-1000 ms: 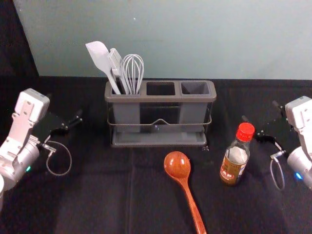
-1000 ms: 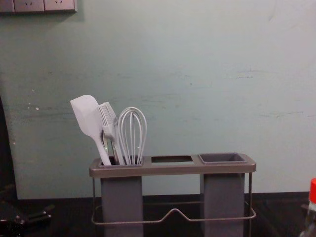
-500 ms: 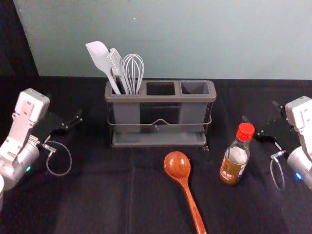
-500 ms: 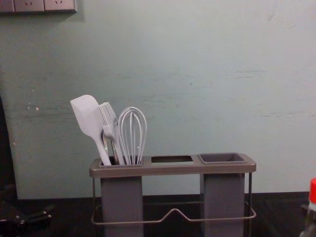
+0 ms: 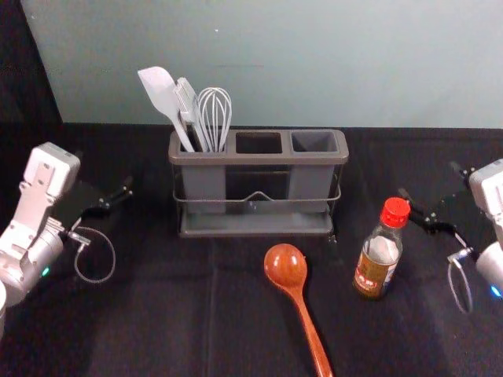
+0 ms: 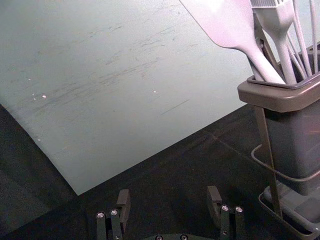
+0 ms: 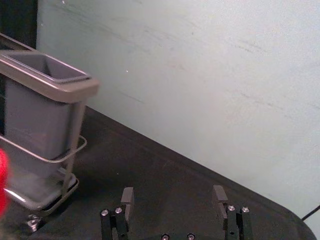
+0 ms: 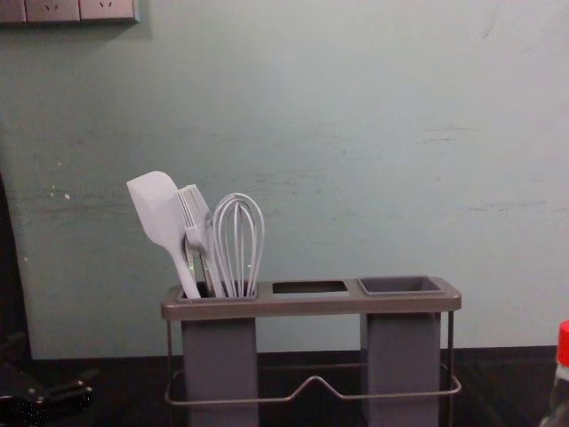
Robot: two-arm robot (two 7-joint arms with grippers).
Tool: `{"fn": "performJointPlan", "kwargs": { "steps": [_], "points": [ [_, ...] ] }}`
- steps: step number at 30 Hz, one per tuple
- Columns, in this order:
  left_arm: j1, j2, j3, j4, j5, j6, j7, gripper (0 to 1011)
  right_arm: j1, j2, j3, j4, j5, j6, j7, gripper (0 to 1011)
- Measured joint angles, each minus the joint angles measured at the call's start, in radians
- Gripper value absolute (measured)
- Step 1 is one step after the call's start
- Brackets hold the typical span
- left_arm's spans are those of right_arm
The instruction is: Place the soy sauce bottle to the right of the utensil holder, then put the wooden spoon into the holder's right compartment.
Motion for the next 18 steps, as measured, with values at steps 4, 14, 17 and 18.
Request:
{"fn": "performJointPlan", "kwargs": {
  "steps": [4, 14, 17, 18],
  "points": [
    [0.0, 0.0, 0.0, 0.0, 0.0, 0.0, 0.0, 1005, -0.063, 0.032, 0.031, -0.078, 0.0, 0.019, -0.013, 1003],
    [0.0, 0.0, 0.0, 0.0, 0.0, 0.0, 0.0, 1005, -0.279, 0.124, 0.167, -0.272, 0.077, 0.001, -0.023, 1002],
    [0.0, 0.0, 0.0, 0.0, 0.0, 0.0, 0.0, 1005, -0.353, 0.143, 0.221, -0.323, 0.12, -0.03, -0.019, 1002],
    [0.0, 0.0, 0.0, 0.0, 0.0, 0.0, 0.0, 1005, -0.369, 0.147, 0.235, -0.334, 0.13, -0.038, -0.016, 1002]
  ]
}}
